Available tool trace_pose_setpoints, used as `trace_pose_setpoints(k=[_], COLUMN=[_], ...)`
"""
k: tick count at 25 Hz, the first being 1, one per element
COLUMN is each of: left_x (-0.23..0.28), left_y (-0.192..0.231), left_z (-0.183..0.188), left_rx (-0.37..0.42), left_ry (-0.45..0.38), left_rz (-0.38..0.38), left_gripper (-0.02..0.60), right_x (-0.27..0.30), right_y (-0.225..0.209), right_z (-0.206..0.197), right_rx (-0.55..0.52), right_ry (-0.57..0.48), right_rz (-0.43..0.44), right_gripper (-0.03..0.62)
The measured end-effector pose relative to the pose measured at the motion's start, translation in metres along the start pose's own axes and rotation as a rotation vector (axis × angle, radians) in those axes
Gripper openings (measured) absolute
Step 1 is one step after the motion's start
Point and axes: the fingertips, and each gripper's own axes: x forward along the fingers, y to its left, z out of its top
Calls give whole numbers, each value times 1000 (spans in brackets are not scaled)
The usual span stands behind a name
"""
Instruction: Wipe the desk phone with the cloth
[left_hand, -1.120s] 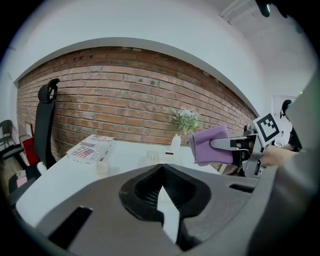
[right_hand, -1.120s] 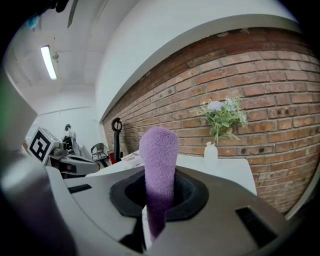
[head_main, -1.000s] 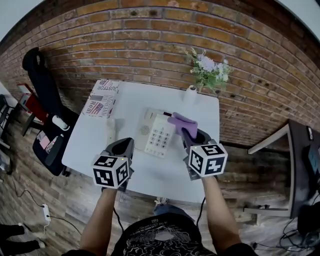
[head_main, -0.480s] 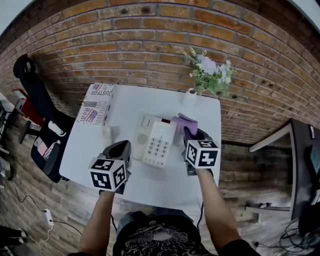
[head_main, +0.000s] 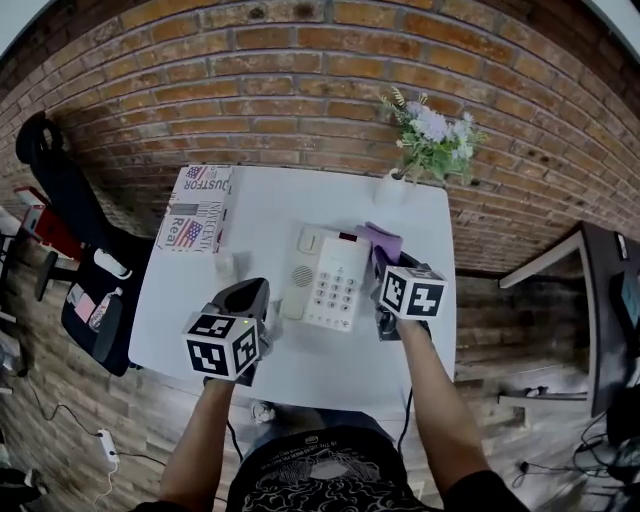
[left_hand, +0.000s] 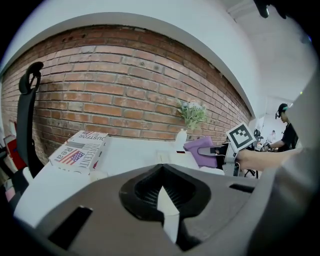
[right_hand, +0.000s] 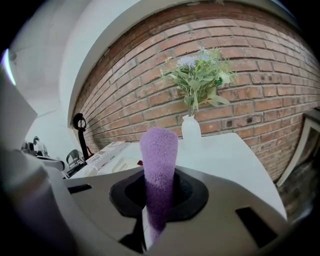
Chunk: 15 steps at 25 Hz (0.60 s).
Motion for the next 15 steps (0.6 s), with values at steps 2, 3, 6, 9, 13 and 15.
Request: trace_pose_setpoints(k=[2, 3, 6, 9, 13, 15], left_x=[0, -1, -1, -2, -4, -6], left_y=[2, 2, 3, 3, 4, 5], left_z=[1, 1, 0, -2, -6, -8], left_rx=[8, 13, 31, 47, 65, 71], left_ry=[3, 4, 12, 22, 30, 33], left_rz=[-26, -39, -70, -97, -125, -140], left_gripper=[5, 5, 5, 5, 5, 5], right_x=[0, -1, -2, -5, -10, -13], right_y=[3, 4, 10, 13, 17, 19], right_z=[-3, -4, -9, -15, -24, -29], right_rx=[35, 52, 82, 110, 142, 153], right_ry=[-6, -9, -10, -12, -12, -14], right_rz=[-8, -11, -18, -27, -44, -54], right_gripper=[44, 44, 44, 44, 44, 44])
